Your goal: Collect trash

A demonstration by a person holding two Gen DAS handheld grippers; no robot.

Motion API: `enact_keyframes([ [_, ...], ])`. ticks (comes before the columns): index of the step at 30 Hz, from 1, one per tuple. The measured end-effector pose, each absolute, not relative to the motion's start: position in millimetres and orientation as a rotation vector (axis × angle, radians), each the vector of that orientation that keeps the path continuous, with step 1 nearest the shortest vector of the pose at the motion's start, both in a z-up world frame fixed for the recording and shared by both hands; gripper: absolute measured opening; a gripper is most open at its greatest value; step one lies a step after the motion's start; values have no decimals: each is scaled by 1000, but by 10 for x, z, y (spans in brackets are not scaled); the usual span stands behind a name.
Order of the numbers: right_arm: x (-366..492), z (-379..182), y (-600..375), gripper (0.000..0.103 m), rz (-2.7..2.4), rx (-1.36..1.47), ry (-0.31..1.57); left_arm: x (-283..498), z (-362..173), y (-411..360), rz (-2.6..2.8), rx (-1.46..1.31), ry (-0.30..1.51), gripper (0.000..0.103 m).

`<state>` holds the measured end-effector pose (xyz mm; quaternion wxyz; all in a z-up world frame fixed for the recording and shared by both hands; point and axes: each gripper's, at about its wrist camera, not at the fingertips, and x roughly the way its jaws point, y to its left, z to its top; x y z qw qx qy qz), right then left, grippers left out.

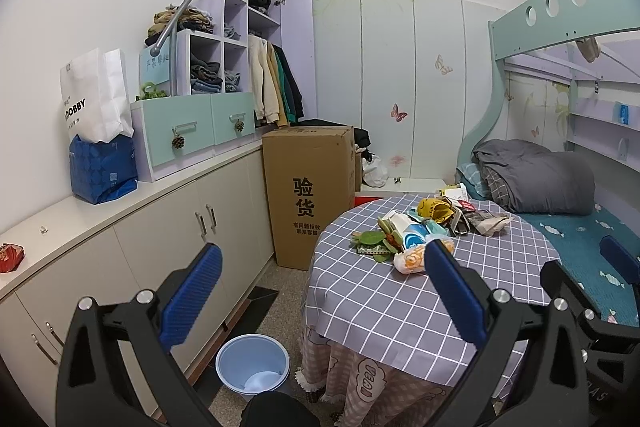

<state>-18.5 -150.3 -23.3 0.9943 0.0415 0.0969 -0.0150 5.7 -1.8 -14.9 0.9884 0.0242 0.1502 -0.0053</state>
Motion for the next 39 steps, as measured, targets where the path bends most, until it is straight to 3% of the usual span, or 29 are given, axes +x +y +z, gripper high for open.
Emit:
enact_keyframes([
  [39,-102,-259,-1483,97,-14,89,218,99,-178,-88,-13,68,332,99],
])
